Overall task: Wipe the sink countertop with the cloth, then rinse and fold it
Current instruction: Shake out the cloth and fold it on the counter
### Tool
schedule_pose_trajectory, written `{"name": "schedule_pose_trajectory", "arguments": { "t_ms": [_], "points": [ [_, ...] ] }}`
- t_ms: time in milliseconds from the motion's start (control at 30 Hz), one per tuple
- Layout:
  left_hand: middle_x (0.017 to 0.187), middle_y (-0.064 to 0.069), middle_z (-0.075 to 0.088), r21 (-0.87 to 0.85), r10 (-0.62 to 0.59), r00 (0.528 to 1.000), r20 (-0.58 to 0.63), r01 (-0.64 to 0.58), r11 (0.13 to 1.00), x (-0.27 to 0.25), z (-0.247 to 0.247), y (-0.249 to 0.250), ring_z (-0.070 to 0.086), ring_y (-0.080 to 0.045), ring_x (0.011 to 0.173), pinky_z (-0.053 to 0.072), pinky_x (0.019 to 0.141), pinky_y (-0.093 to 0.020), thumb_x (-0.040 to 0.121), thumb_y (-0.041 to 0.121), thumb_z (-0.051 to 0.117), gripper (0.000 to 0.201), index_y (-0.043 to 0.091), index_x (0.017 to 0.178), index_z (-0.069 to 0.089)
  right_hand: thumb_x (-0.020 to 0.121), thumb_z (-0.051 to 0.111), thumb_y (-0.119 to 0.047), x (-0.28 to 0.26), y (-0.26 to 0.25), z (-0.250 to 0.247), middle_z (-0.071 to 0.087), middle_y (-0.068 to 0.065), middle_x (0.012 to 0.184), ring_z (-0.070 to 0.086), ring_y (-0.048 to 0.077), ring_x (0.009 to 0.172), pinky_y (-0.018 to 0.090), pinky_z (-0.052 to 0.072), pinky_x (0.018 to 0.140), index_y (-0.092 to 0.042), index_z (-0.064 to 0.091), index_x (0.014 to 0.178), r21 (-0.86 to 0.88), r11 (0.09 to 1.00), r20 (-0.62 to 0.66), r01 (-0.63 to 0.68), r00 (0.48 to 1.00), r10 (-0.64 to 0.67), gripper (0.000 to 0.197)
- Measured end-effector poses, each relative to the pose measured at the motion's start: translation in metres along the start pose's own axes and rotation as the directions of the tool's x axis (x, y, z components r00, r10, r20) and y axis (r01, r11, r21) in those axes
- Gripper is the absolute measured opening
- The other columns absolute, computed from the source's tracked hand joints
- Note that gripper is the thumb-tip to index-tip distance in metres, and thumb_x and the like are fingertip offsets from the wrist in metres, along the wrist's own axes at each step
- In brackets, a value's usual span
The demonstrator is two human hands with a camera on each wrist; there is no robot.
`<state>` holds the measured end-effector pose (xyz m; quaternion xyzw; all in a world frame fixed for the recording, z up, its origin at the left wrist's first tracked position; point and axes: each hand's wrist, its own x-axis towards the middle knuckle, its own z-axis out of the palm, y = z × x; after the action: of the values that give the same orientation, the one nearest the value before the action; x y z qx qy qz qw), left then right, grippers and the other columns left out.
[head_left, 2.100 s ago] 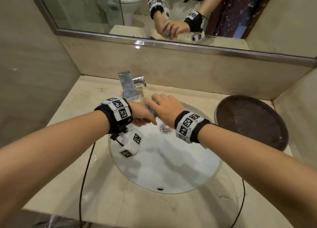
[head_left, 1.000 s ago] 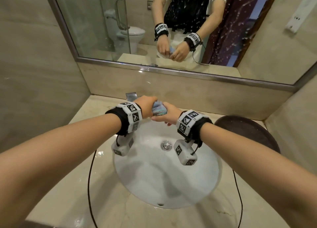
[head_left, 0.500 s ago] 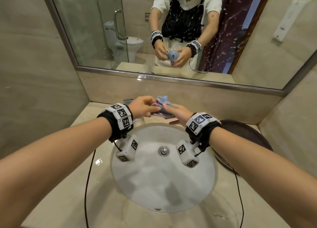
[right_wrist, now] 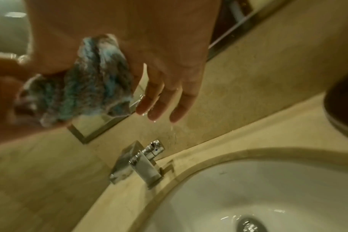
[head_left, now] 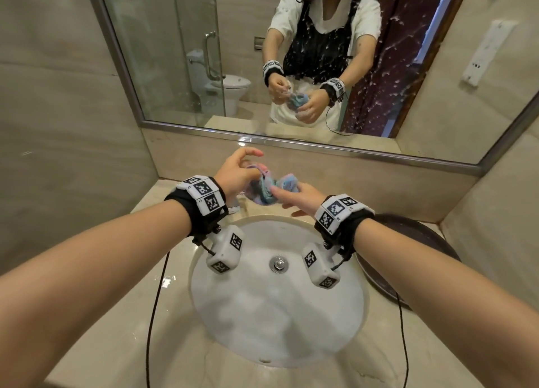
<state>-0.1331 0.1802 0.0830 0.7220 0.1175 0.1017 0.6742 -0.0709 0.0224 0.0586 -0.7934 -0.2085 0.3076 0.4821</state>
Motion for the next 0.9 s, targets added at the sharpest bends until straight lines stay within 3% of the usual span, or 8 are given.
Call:
{"name": "schedule_pose_trajectory", "arguments": {
  "t_ms": [67, 133, 233, 333, 433, 600, 800, 900],
  "points": [
    [0.087, -0.006, 0.061, -0.054, -0.015, 1.0, -0.007, 0.014, 0.998, -0.003, -0.002, 0.003, 0.06, -0.017, 0.074, 0.052, 0.05, -0.02, 0.085, -0.016, 0.044, 0.044, 0.017, 0.114, 0.045, 0.086, 0.06, -0.042, -0.001, 0.001, -0.002, 0.059, -0.003, 0.1, 0.055, 0.019, 0.099, 0.034, 0.046, 0.087, -0.019, 0.055, 0.117, -0.098, 0.995, -0.013, 0.012, 1.0, -0.013, 0.039],
    [0.086, -0.008, 0.059, -0.096, -0.01, 1.0, -0.003, 0.01, 0.995, -0.005, -0.004, 0.004, 0.059, -0.017, 0.071, 0.051, 0.045, -0.016, 0.086, -0.016, 0.047, 0.046, 0.017, 0.117, 0.044, 0.085, 0.064, -0.034, 0.001, 0.0, -0.002, 0.059, 0.002, 0.111, 0.058, 0.023, 0.107, 0.032, 0.046, 0.085, -0.016, 0.047, 0.13, -0.048, 0.998, -0.05, 0.035, 0.998, -0.038, 0.051],
    [0.082, -0.007, 0.055, -0.105, 0.01, 1.0, -0.025, -0.012, 0.994, -0.004, -0.007, 0.004, 0.058, -0.017, 0.07, 0.053, 0.051, -0.02, 0.085, -0.011, 0.054, 0.039, 0.017, 0.111, 0.049, 0.084, 0.068, -0.027, 0.001, -0.009, 0.001, 0.048, 0.012, 0.133, 0.053, 0.021, 0.117, 0.024, 0.042, 0.09, -0.012, 0.032, 0.143, -0.051, 0.991, -0.15, 0.123, 0.98, -0.129, 0.07],
    [0.083, -0.005, 0.054, -0.029, 0.045, 0.997, -0.055, -0.046, 0.998, -0.003, -0.004, 0.001, 0.055, -0.021, 0.075, 0.051, 0.07, -0.034, 0.083, 0.001, 0.063, 0.029, 0.027, 0.093, 0.054, 0.085, 0.066, -0.026, 0.001, -0.02, 0.005, 0.046, 0.013, 0.141, 0.047, 0.021, 0.126, 0.023, 0.035, 0.096, -0.008, 0.044, 0.137, -0.206, 0.956, -0.135, 0.209, 0.961, -0.24, 0.06],
    [0.085, -0.003, 0.052, -0.006, 0.059, 0.992, -0.111, -0.06, 0.998, -0.001, -0.001, 0.001, 0.051, -0.024, 0.087, 0.048, 0.081, -0.04, 0.083, 0.008, 0.066, 0.025, 0.029, 0.085, 0.053, 0.084, 0.067, -0.023, 0.0, -0.029, 0.013, 0.055, 0.013, 0.131, 0.05, 0.013, 0.105, 0.021, 0.037, 0.087, -0.005, 0.054, 0.128, -0.19, 0.941, -0.114, 0.279, 0.946, -0.303, 0.049],
    [0.086, -0.002, 0.05, -0.041, 0.047, 0.987, -0.156, -0.054, 0.998, 0.005, -0.001, 0.003, 0.05, -0.023, 0.081, 0.044, 0.061, -0.027, 0.084, 0.012, 0.066, 0.021, 0.025, 0.081, 0.05, 0.082, 0.067, -0.034, 0.005, -0.03, 0.022, 0.05, 0.004, 0.103, 0.052, 0.015, 0.091, 0.025, 0.045, 0.08, -0.008, 0.062, 0.108, -0.3, 0.89, -0.252, 0.344, 0.871, -0.422, 0.037],
    [0.085, -0.005, 0.053, -0.113, 0.034, 0.996, -0.088, -0.044, 0.993, 0.007, -0.002, 0.007, 0.056, -0.018, 0.071, 0.049, 0.064, -0.027, 0.086, 0.006, 0.062, 0.02, 0.02, 0.084, 0.049, 0.082, 0.069, -0.024, 0.006, -0.035, 0.016, 0.065, 0.008, 0.105, 0.057, 0.016, 0.088, 0.027, 0.047, 0.082, -0.006, 0.063, 0.112, -0.348, 0.855, -0.14, 0.384, 0.881, -0.453, 0.036],
    [0.081, -0.005, 0.052, -0.108, 0.043, 0.996, -0.078, -0.051, 0.993, 0.009, -0.002, 0.005, 0.054, -0.017, 0.071, 0.047, 0.066, -0.026, 0.085, 0.003, 0.062, 0.021, 0.019, 0.082, 0.049, 0.09, 0.06, -0.016, 0.008, -0.036, 0.009, 0.065, 0.0, 0.075, 0.058, 0.006, 0.068, 0.014, 0.046, 0.066, 0.001, 0.069, 0.1, -0.288, 0.875, -0.126, 0.389, 0.89, -0.437, 0.022]
  ]
}}
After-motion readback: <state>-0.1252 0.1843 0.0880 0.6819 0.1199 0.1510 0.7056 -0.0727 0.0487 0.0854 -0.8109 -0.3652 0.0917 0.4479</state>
